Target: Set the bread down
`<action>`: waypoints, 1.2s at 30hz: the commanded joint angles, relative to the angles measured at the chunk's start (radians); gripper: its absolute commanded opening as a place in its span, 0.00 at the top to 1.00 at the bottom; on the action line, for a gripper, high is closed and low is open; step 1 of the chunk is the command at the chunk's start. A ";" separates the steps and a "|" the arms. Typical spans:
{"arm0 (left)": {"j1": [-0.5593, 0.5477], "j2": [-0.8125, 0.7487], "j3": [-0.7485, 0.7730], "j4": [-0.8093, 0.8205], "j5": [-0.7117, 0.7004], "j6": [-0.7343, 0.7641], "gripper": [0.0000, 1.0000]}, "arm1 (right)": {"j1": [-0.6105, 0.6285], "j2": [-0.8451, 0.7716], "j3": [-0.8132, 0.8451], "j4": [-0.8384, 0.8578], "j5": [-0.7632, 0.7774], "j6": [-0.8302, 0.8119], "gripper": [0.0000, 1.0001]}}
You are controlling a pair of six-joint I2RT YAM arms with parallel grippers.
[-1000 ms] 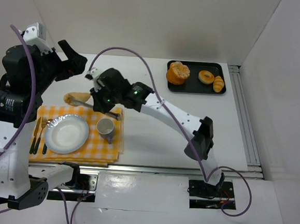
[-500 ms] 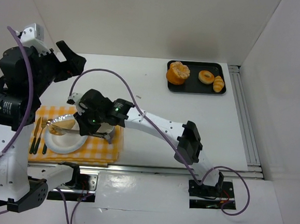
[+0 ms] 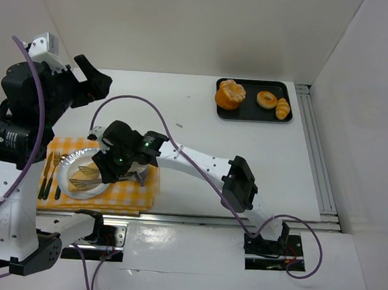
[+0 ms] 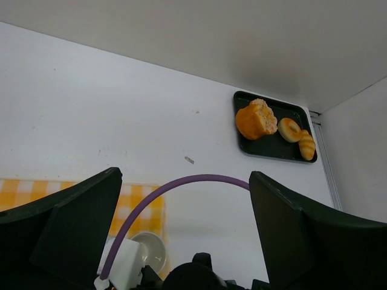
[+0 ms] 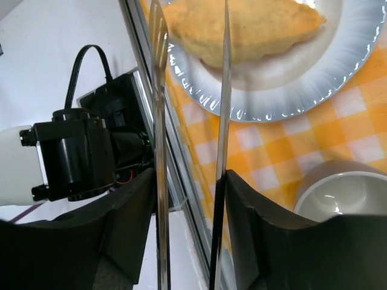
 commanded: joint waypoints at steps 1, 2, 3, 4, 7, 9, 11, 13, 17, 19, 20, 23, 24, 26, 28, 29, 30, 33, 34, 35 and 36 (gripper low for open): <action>0.006 -0.016 -0.008 0.052 -0.003 -0.012 0.00 | -0.010 -0.127 -0.011 0.053 0.004 -0.012 0.43; 0.006 -0.027 -0.020 0.052 -0.003 -0.012 0.00 | -0.010 -0.138 -0.011 0.053 0.016 -0.012 0.43; 0.006 -0.027 -0.020 0.063 -0.003 -0.012 0.00 | -0.020 -0.148 -0.021 0.053 0.016 -0.012 0.43; 0.006 -0.027 -0.029 0.063 -0.003 -0.012 0.00 | -0.020 -0.164 -0.022 0.053 0.027 -0.012 0.43; 0.006 -0.027 -0.029 0.072 0.006 -0.021 0.00 | -0.031 -0.204 -0.044 0.053 0.060 -0.012 0.45; 0.006 -0.027 -0.029 0.072 0.006 -0.021 0.00 | -0.042 -0.227 -0.054 0.053 0.083 -0.012 0.45; 0.006 -0.027 -0.039 0.072 0.006 -0.021 0.00 | -0.083 -0.257 -0.078 0.034 0.109 -0.012 0.45; 0.006 -0.027 -0.039 0.072 -0.005 -0.021 0.00 | -0.141 -0.299 -0.112 -0.003 0.175 -0.012 0.45; 0.006 -0.036 -0.039 0.072 -0.018 -0.001 0.00 | -0.321 -0.461 -0.303 -0.013 0.295 0.001 0.45; 0.006 -0.036 -0.039 0.072 -0.029 -0.001 0.00 | -0.473 -0.574 -0.377 -0.002 0.347 0.042 0.45; 0.006 -0.036 -0.051 0.084 -0.029 -0.001 0.00 | -0.528 -0.610 -0.449 0.009 0.367 0.053 0.45; 0.006 -0.036 -0.060 0.093 -0.009 -0.001 0.00 | -0.733 -0.710 -0.564 0.023 0.483 0.082 0.45; 0.006 -0.036 -0.060 0.093 0.002 -0.001 0.00 | -0.779 -0.719 -0.584 0.023 0.513 0.092 0.42; 0.006 -0.036 -0.069 0.093 0.002 -0.001 0.00 | -0.905 -0.719 -0.617 0.023 0.556 0.103 0.42; 0.006 -0.027 -0.079 0.103 0.002 -0.001 0.00 | -0.997 -0.719 -0.664 0.058 0.513 0.112 0.42; 0.006 -0.027 -0.079 0.103 0.002 -0.001 0.00 | -1.089 -0.719 -0.701 0.094 0.445 0.123 0.42; 0.006 -0.027 -0.079 0.103 0.002 -0.001 0.00 | -1.130 -0.707 -0.715 0.113 0.418 0.132 0.42; 0.006 -0.018 -0.079 0.103 0.002 -0.001 0.00 | -1.237 -0.678 -0.735 0.167 0.367 0.148 0.42; 0.006 -0.018 -0.079 0.103 0.002 -0.001 0.00 | -1.249 -0.667 -0.735 0.176 0.367 0.158 0.42; 0.006 -0.018 -0.079 0.103 0.002 -0.001 0.00 | -1.270 -0.638 -0.723 0.176 0.367 0.159 0.43; 0.006 -0.018 -0.079 0.103 0.002 -0.001 0.00 | -1.281 -0.620 -0.707 0.176 0.367 0.159 0.43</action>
